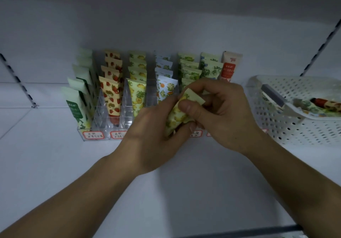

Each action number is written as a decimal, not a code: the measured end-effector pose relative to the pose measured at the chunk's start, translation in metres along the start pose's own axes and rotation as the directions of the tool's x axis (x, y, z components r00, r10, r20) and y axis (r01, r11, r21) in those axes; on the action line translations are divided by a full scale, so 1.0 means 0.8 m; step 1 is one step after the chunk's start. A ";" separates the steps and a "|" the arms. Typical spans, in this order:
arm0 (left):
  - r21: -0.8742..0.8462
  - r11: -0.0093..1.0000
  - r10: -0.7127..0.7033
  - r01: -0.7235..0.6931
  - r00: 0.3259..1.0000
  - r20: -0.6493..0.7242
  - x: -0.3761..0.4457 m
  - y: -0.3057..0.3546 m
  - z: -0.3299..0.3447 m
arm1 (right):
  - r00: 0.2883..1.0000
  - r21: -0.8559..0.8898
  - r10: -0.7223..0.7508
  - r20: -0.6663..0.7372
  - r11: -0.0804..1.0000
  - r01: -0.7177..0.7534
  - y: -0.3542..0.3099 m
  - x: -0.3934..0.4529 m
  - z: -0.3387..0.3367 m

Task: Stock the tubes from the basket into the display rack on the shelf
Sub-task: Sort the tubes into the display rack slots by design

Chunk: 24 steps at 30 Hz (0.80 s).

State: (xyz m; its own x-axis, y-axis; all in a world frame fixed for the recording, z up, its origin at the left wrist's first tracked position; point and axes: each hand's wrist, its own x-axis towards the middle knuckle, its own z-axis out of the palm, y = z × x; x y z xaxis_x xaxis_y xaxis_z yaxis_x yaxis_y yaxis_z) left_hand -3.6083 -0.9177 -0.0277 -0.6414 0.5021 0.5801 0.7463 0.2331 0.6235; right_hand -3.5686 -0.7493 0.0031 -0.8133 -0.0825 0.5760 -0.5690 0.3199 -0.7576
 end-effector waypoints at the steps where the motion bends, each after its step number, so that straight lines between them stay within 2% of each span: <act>1: 0.004 1.000 0.022 -0.022 1.000 -0.014 0.000 0.003 -0.003 | 0.999 0.040 0.006 -0.049 0.999 -0.004 -0.001 0.001 0.003; 3: 0.049 0.997 0.070 -0.067 0.996 -0.059 0.001 0.011 -0.016 | 0.988 0.076 -0.005 -0.152 0.997 0.017 -0.005 0.003 0.009; 6: 0.225 0.967 0.144 -0.123 0.987 -0.077 0.000 0.018 -0.048 | 0.957 0.098 0.002 -0.289 0.995 0.028 -0.013 0.008 0.015; 9: 0.383 0.920 0.108 -0.089 0.994 -0.027 -0.018 0.008 -0.083 | 0.931 0.068 0.002 -0.366 0.997 0.025 -0.025 0.015 0.021; 12: 0.445 0.891 -0.026 0.086 0.990 -0.140 -0.051 -0.007 -0.104 | 0.946 -0.071 -0.023 -0.324 0.997 0.000 -0.031 0.026 0.033; 15: 0.437 0.876 -0.127 0.201 0.973 -0.194 -0.066 -0.024 -0.097 | 0.977 -0.379 -0.089 -0.195 0.925 0.009 -0.028 0.036 0.054; 18: 0.473 0.867 -0.102 0.155 0.985 -0.137 -0.067 -0.036 -0.085 | 0.977 -0.617 -0.181 -0.116 0.783 0.072 -0.024 0.042 0.075; 24: 0.463 0.880 -0.078 0.106 0.994 -0.079 -0.070 -0.051 -0.082 | 0.947 -0.730 -0.319 -0.024 0.653 0.202 -0.025 0.060 0.086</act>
State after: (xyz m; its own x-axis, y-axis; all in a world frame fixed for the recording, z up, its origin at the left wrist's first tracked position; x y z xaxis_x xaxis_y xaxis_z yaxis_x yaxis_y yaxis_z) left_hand -3.6147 -1.0099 -0.0510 -0.7098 0.4147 0.5695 0.6712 0.6436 0.3679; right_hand -3.6046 -0.8248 0.0248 -0.5860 -0.1579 0.7948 -0.4472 0.8810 -0.1547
